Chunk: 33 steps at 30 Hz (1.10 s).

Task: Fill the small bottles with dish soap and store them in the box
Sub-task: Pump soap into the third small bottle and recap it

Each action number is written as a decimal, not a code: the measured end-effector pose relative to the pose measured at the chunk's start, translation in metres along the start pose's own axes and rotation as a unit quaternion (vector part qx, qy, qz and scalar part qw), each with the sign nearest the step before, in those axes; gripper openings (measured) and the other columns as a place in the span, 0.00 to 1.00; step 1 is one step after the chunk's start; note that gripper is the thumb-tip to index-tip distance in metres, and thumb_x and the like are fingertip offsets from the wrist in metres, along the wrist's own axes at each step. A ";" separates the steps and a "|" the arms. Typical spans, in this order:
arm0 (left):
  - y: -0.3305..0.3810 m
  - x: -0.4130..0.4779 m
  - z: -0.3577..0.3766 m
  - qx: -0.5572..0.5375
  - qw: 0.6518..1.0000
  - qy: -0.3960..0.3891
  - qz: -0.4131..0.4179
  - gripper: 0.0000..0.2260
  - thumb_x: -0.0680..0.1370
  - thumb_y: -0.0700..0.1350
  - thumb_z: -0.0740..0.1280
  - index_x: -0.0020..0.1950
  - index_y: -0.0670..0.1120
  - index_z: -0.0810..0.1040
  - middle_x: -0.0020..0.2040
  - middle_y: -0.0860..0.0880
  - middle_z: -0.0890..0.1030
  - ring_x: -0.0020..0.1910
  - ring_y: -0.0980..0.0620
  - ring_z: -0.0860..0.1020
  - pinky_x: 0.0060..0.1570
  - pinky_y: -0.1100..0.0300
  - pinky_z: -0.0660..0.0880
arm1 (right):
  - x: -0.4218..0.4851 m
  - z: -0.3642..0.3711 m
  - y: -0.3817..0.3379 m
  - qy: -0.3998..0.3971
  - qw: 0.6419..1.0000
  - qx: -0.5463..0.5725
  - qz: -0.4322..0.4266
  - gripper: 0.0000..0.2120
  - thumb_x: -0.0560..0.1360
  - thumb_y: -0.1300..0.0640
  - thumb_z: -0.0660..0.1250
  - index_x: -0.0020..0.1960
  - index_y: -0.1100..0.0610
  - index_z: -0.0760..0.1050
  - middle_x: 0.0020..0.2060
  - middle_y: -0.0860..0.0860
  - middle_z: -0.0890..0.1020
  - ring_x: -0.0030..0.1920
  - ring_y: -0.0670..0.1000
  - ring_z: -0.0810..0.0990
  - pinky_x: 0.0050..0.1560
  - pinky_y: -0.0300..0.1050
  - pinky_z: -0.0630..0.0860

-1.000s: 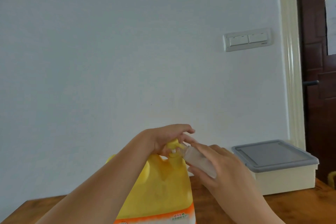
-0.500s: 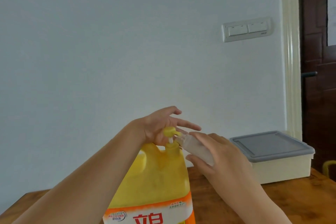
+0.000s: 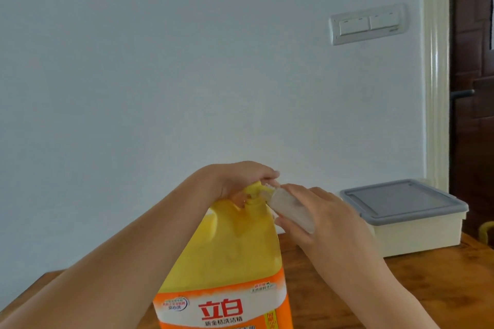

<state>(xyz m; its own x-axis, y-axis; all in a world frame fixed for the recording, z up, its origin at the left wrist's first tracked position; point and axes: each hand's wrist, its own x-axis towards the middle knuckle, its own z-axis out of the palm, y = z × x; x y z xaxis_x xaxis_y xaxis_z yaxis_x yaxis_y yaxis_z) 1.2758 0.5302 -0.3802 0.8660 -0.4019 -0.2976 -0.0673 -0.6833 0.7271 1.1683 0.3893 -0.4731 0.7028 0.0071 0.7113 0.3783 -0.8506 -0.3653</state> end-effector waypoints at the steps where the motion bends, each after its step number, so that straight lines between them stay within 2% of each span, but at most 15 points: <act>1: -0.002 0.001 -0.007 -0.078 0.996 -0.042 0.003 0.23 0.83 0.54 0.54 0.66 0.41 0.77 0.52 0.41 0.83 0.47 0.47 0.78 0.49 0.57 0.73 | 0.000 0.000 -0.001 0.003 1.000 0.000 0.000 0.22 0.73 0.37 0.63 0.65 0.40 0.68 0.47 0.40 0.78 0.44 0.42 0.73 0.41 0.37 0.69; 3: -0.004 0.002 -0.016 -0.151 0.983 -0.098 0.019 0.25 0.83 0.56 0.50 0.68 0.43 0.76 0.66 0.34 0.75 0.57 0.41 0.72 0.62 0.47 0.66 | 0.001 -0.002 -0.001 0.014 1.000 -0.003 -0.001 0.23 0.73 0.36 0.62 0.66 0.40 0.66 0.49 0.39 0.77 0.45 0.40 0.72 0.42 0.36 0.67; 4: -0.005 0.002 -0.017 -0.160 0.981 -0.109 0.026 0.25 0.83 0.56 0.50 0.68 0.43 0.77 0.67 0.32 0.74 0.58 0.40 0.71 0.63 0.46 0.64 | 0.001 -0.002 -0.002 0.018 1.000 -0.002 -0.003 0.23 0.73 0.36 0.62 0.66 0.40 0.67 0.50 0.39 0.77 0.45 0.40 0.71 0.42 0.36 0.66; 7: -0.004 0.006 -0.010 -0.105 0.994 -0.006 0.024 0.19 0.82 0.52 0.55 0.57 0.43 0.83 0.52 0.40 0.80 0.47 0.45 0.75 0.49 0.52 0.70 | 0.001 -0.003 -0.007 0.030 0.999 0.012 -0.001 0.22 0.73 0.38 0.64 0.65 0.41 0.69 0.48 0.40 0.78 0.43 0.40 0.70 0.40 0.36 0.64; 10: -0.002 0.005 0.002 0.074 0.993 0.095 0.011 0.12 0.82 0.46 0.59 0.45 0.43 0.79 0.39 0.47 0.76 0.35 0.49 0.75 0.30 0.61 0.72 | -0.002 0.000 -0.008 0.043 0.999 0.000 -0.003 0.19 0.72 0.42 0.69 0.61 0.44 0.74 0.44 0.42 0.80 0.39 0.42 0.71 0.38 0.38 0.65; 13: -0.005 0.005 0.006 0.272 0.957 0.099 0.016 0.14 0.83 0.44 0.58 0.61 0.39 0.78 0.51 0.44 0.76 0.46 0.45 0.77 0.34 0.62 0.74 | -0.003 0.003 -0.004 0.028 1.000 -0.006 0.000 0.18 0.73 0.43 0.68 0.62 0.45 0.74 0.45 0.44 0.80 0.40 0.45 0.73 0.39 0.40 0.67; 14: -0.005 0.003 0.006 0.250 0.964 0.087 0.018 0.16 0.84 0.47 0.57 0.64 0.40 0.77 0.54 0.43 0.77 0.48 0.44 0.78 0.37 0.61 0.75 | -0.004 0.002 -0.003 0.020 1.000 0.001 0.004 0.19 0.73 0.43 0.67 0.62 0.45 0.73 0.46 0.44 0.80 0.42 0.45 0.74 0.40 0.41 0.68; 16: -0.007 -0.004 -0.002 0.076 0.996 0.046 0.025 0.22 0.84 0.56 0.52 0.64 0.45 0.79 0.53 0.44 0.81 0.46 0.47 0.79 0.43 0.57 0.76 | -0.003 0.001 -0.004 0.018 1.000 0.012 -0.001 0.20 0.73 0.42 0.67 0.63 0.44 0.72 0.45 0.43 0.80 0.42 0.45 0.75 0.40 0.40 0.70; 18: -0.008 -0.008 -0.015 -0.103 0.993 -0.047 0.043 0.27 0.83 0.59 0.48 0.64 0.45 0.79 0.49 0.43 0.82 0.39 0.50 0.79 0.39 0.60 0.77 | -0.003 0.000 -0.006 0.031 0.999 0.017 0.000 0.21 0.73 0.40 0.66 0.64 0.42 0.70 0.46 0.41 0.79 0.42 0.42 0.73 0.38 0.36 0.67; 20: -0.009 -0.010 -0.020 -0.173 0.978 -0.091 0.069 0.28 0.84 0.57 0.46 0.64 0.43 0.79 0.50 0.40 0.81 0.38 0.50 0.79 0.34 0.61 0.78 | -0.002 0.001 -0.006 0.035 0.999 0.022 0.002 0.21 0.73 0.38 0.65 0.65 0.41 0.69 0.47 0.39 0.77 0.42 0.40 0.71 0.38 0.30 0.63; 21: -0.009 -0.010 -0.019 -0.150 0.983 -0.074 0.081 0.26 0.84 0.56 0.48 0.62 0.42 0.80 0.49 0.41 0.81 0.36 0.51 0.79 0.33 0.62 0.77 | -0.002 0.002 -0.005 0.031 0.999 0.026 0.005 0.21 0.73 0.38 0.64 0.65 0.41 0.69 0.47 0.38 0.77 0.43 0.40 0.71 0.38 0.28 0.62; 24: -0.011 -0.005 -0.006 0.031 0.991 0.077 0.105 0.18 0.82 0.51 0.59 0.55 0.39 0.80 0.44 0.45 0.78 0.33 0.55 0.76 0.30 0.65 0.74 | -0.002 0.003 -0.003 0.027 0.999 0.040 0.012 0.20 0.73 0.39 0.65 0.64 0.41 0.70 0.46 0.39 0.77 0.43 0.41 0.73 0.38 0.28 0.63; 28: -0.016 0.001 0.003 0.207 0.967 0.131 0.067 0.14 0.83 0.52 0.55 0.47 0.46 0.75 0.41 0.47 0.73 0.37 0.51 0.70 0.34 0.63 0.69 | -0.004 0.005 -0.002 0.029 0.999 0.016 0.015 0.17 0.73 0.43 0.67 0.61 0.44 0.73 0.44 0.44 0.79 0.41 0.47 0.75 0.37 0.40 0.69; 30: -0.016 -0.001 0.004 0.228 0.961 0.138 0.069 0.17 0.84 0.55 0.53 0.46 0.47 0.75 0.42 0.49 0.74 0.38 0.52 0.72 0.33 0.67 0.70 | -0.004 0.005 -0.003 0.032 0.999 0.009 0.018 0.18 0.73 0.43 0.68 0.61 0.45 0.74 0.44 0.45 0.80 0.41 0.47 0.75 0.36 0.41 0.67; 33: -0.014 -0.016 0.002 0.168 0.968 0.142 0.122 0.24 0.84 0.57 0.47 0.52 0.50 0.82 0.44 0.54 0.80 0.43 0.55 0.78 0.35 0.66 0.74 | -0.004 0.004 -0.007 0.041 0.999 0.018 0.013 0.20 0.73 0.42 0.66 0.63 0.46 0.73 0.45 0.44 0.80 0.41 0.45 0.74 0.35 0.38 0.65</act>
<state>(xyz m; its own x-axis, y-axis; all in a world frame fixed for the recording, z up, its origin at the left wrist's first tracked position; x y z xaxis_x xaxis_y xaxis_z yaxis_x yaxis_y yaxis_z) 1.2622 0.5445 -0.3867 0.9019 -0.4256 0.0740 -0.4031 -0.7674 0.4986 1.1656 0.3976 -0.4759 0.6620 -0.0596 0.7472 0.3826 -0.8303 -0.4052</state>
